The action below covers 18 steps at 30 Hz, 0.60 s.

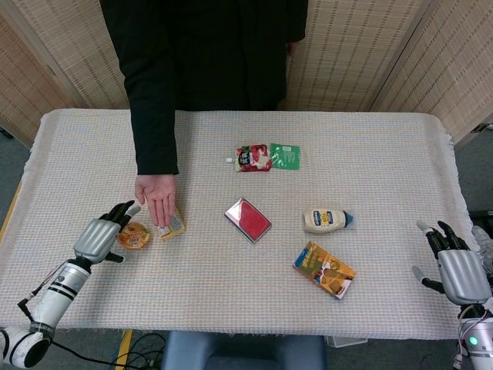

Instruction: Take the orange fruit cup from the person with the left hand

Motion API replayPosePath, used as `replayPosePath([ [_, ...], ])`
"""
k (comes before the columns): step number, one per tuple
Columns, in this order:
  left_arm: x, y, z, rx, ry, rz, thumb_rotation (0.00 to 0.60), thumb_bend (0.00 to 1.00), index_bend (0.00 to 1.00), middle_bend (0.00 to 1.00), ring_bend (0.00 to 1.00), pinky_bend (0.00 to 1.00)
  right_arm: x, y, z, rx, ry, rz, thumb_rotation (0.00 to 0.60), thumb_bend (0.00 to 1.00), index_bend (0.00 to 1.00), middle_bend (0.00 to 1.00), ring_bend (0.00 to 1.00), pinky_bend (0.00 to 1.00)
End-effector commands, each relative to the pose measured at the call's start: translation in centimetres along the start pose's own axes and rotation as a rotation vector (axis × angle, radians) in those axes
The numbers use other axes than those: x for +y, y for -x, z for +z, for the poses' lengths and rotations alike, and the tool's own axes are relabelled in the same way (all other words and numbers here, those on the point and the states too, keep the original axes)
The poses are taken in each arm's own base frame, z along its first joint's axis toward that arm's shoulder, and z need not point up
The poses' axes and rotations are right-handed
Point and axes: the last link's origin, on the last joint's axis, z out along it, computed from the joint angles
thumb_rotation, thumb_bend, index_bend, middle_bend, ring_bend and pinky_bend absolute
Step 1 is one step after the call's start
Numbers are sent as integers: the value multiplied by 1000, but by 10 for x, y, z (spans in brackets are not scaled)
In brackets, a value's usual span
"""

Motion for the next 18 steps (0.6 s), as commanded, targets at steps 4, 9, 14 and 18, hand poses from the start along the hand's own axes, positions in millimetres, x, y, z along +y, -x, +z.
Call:
replayPosePath([
  [4,-18,-22,-23,93,-138,-31,600,171,0,0,49,293,4,0,0,-3,11,-1,600,256,102,214,115,242],
  [9,-34,-34,-51,191,-233,-63,600,171,33,0,62,293,6,0,1,-5,15,2,600,256,102,214,117,243],
  [14,-45,-30,-80,246,-319,-50,600,171,54,0,65,293,6,0,3,-9,13,23,600,256,102,213,118,243],
  [18,-41,-20,-107,274,-371,-48,600,171,61,0,65,293,4,0,4,-20,-8,69,600,256,102,214,119,242],
])
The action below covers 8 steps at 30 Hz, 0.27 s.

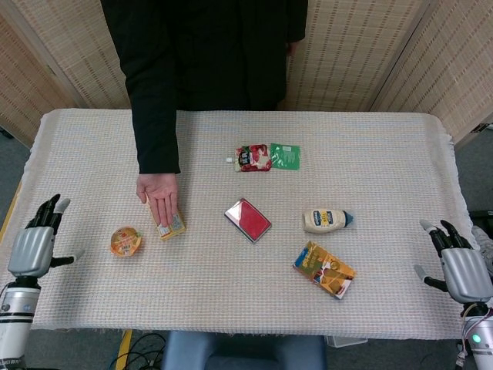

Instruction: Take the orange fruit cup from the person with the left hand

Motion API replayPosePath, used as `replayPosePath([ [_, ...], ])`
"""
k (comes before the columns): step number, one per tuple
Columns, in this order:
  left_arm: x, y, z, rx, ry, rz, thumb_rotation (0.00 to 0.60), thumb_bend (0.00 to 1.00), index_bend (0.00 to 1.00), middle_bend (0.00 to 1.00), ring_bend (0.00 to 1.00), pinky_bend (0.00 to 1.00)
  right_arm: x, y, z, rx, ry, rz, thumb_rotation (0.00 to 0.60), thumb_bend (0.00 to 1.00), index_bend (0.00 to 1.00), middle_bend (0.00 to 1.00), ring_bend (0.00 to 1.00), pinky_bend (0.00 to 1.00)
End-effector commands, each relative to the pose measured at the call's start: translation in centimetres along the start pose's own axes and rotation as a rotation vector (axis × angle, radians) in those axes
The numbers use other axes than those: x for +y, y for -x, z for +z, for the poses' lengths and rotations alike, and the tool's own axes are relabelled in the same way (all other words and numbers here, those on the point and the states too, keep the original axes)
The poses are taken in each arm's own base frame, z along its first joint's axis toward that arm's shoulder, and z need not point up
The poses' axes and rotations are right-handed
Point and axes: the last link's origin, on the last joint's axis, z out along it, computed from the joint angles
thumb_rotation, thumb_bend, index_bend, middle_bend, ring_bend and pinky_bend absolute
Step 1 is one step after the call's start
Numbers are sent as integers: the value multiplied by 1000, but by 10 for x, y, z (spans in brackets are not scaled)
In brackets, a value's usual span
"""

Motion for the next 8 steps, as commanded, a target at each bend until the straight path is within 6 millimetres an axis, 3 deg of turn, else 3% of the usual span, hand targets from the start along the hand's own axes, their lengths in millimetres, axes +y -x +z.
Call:
replayPosePath([
  [1,-6,4,-30,16,-48,16,600,171,67,0,65,293,-2,-1,1,-10,-20,30,600,256,102,214,119,242],
  [8,0,13,-58,18,-41,54,600,171,83,0,67,293,-5,-2,4,-3,-53,45,600,256,113,225,128,242],
])
